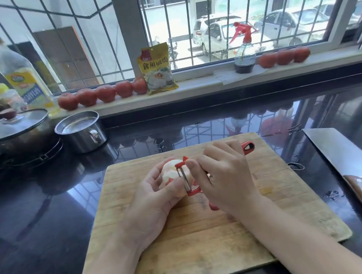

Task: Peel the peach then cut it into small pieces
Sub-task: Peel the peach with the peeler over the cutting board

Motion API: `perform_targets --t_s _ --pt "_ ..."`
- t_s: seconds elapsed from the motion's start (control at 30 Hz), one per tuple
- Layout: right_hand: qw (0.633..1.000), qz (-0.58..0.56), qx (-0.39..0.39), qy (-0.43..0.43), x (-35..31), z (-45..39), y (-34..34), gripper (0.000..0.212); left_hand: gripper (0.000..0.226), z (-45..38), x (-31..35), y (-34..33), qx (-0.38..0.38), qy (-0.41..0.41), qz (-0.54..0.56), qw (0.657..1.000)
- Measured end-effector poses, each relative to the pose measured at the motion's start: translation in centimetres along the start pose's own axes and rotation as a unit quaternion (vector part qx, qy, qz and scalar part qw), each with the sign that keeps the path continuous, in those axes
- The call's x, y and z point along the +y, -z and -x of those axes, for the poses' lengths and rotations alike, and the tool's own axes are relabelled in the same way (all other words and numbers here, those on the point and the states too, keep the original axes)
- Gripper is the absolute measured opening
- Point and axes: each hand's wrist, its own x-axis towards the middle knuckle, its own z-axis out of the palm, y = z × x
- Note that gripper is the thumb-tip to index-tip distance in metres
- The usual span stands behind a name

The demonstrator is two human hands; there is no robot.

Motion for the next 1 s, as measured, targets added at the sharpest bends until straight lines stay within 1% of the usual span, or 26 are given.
perform_targets --t_s 0.17,0.27,0.33,0.47,0.53,0.63,0.7,0.77,0.87,0.9,0.97,1.0 --pt "1.000 -0.001 0.002 0.003 -0.1 0.0 0.4 0.047 0.086 0.2 -0.2 0.1 0.003 -0.008 -0.026 1.000" --pt "1.000 -0.003 -0.005 -0.013 0.9 -0.1 0.3 0.048 0.089 0.0 -0.1 0.4 -0.017 0.002 -0.030 0.999" --pt "0.999 0.015 -0.021 -0.035 2.2 -0.2 0.1 0.049 0.092 0.1 -0.1 0.6 -0.029 0.013 -0.014 0.999" --pt "0.990 0.080 -0.080 -0.078 4.3 -0.1 0.0 0.052 0.096 0.1 0.0 0.9 -0.037 0.022 0.057 0.997" --pt "0.985 0.104 -0.093 -0.102 4.4 0.0 0.0 0.054 0.088 -0.1 0.2 0.9 -0.041 0.029 0.076 0.996" --pt "0.980 0.132 -0.086 -0.122 3.8 0.0 -0.1 0.052 0.058 -0.1 0.5 0.7 -0.044 0.041 0.124 0.990" --pt "0.980 0.137 -0.073 -0.124 3.5 -0.1 -0.1 0.050 0.047 0.0 0.6 0.7 -0.028 0.051 0.181 0.982" --pt "0.979 0.148 -0.074 -0.122 3.4 -0.1 -0.2 0.051 0.051 0.0 0.7 0.9 -0.014 0.056 0.209 0.976" --pt "0.973 0.188 -0.096 -0.092 3.1 -0.5 0.3 0.053 0.059 0.1 0.9 0.9 -0.021 0.053 0.203 0.978" --pt "0.972 0.202 -0.087 -0.082 2.8 -0.8 0.8 0.054 0.056 0.1 0.9 1.0 -0.024 0.052 0.194 0.979" --pt "0.970 0.232 -0.042 -0.053 2.2 -1.5 1.8 0.055 0.050 0.1 0.9 1.1 -0.022 0.055 0.176 0.983" --pt "0.965 0.256 -0.041 -0.026 2.1 -1.9 2.2 0.054 0.049 0.0 1.0 1.0 -0.019 0.058 0.171 0.983"
